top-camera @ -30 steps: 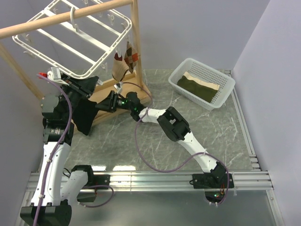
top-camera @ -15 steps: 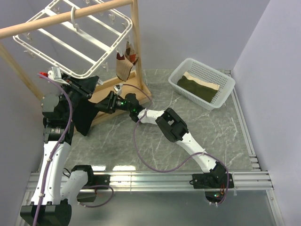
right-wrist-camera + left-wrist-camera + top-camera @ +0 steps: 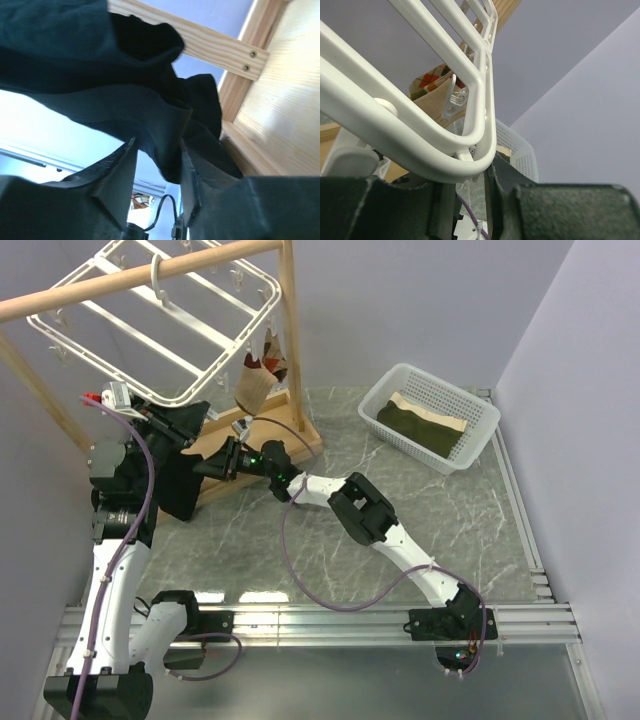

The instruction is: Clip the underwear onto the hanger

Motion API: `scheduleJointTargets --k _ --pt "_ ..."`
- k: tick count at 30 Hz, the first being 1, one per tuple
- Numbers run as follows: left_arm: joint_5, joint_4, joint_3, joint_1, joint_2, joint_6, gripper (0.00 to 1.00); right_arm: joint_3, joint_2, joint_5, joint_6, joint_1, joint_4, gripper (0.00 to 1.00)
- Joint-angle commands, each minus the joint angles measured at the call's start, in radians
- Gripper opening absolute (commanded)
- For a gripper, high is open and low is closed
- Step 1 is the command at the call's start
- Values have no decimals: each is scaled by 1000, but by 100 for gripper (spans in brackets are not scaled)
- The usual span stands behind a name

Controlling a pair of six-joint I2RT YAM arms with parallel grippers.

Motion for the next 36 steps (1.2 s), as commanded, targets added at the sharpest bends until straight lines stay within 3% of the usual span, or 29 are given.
scheduleJointTargets --k 1,2,3,5,11,15,20,23,31,36 --pt "-5 33 1 11 11 5 0 31 3 -18 -30 -8 72 33" --pt "-5 34 -1 11 14 2 0 19 -15 -20 -33 -15 87 25" --pt "-4 34 -2 11 15 -1 0 -18 -31 -26 -46 -19 95 11" --pt "-4 33 -4 16 18 -10 0 -68 -84 -46 -66 -28 124 0" --pt "-2 10 18 25 15 5 0 -350 -298 -117 -223 -65 112 0" --pt "1 5 32 28 14 5 0 -489 -482 -170 -510 -65 -55 0" --pt "-7 1 32 29 8 -5 0 -530 -589 -135 -689 -65 -248 0" --pt "-4 -7 32 31 9 -5 0 -550 -640 -130 -755 -68 -306 0" --pt "7 -13 29 33 9 -1 0 -633 -776 -200 -1109 -78 -414 0" --pt "15 -22 33 34 6 5 0 -596 -816 -233 -1355 -85 -500 0"
